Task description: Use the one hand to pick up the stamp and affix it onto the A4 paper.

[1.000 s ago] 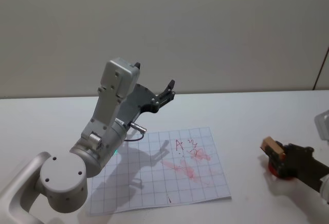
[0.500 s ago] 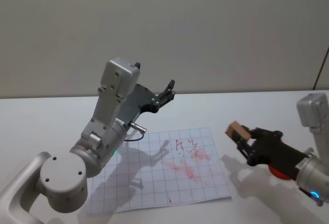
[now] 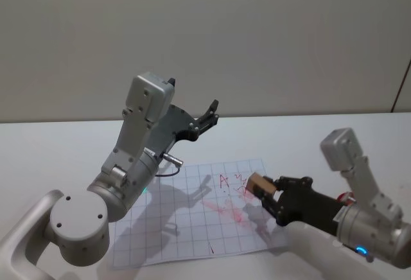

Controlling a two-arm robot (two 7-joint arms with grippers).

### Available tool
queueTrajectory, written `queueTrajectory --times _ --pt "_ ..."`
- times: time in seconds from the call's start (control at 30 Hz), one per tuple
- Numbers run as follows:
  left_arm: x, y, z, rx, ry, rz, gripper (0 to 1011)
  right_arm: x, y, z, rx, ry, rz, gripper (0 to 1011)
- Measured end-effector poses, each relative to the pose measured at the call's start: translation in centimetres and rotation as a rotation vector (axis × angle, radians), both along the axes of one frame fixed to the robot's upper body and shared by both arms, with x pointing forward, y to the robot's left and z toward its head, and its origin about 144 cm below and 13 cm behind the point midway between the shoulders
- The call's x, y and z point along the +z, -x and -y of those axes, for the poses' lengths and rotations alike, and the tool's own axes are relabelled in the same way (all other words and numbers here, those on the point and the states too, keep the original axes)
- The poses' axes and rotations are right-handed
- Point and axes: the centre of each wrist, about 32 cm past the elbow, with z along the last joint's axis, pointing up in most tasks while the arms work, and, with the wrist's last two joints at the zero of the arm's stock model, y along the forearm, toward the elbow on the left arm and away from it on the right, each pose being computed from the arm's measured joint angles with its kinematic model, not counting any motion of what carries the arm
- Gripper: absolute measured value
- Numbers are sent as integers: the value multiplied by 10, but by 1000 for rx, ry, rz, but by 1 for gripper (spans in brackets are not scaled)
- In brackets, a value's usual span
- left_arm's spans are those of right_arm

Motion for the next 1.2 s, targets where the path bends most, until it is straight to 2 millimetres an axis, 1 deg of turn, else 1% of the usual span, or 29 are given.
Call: queueTrajectory --times 0.2,0.53,0.9,1.2 --pt "0 0 0 0 0 0 1001 -9 -3 -5 25 68 -24 220" --pt "0 0 0 0 0 0 1001 -24 -5 -8 41 148 -55 220" --pt "0 0 0 0 0 0 1001 -29 -5 -12 45 156 -63 220" --pt "0 0 0 0 0 0 1001 -30 -3 -18 39 123 -66 221"
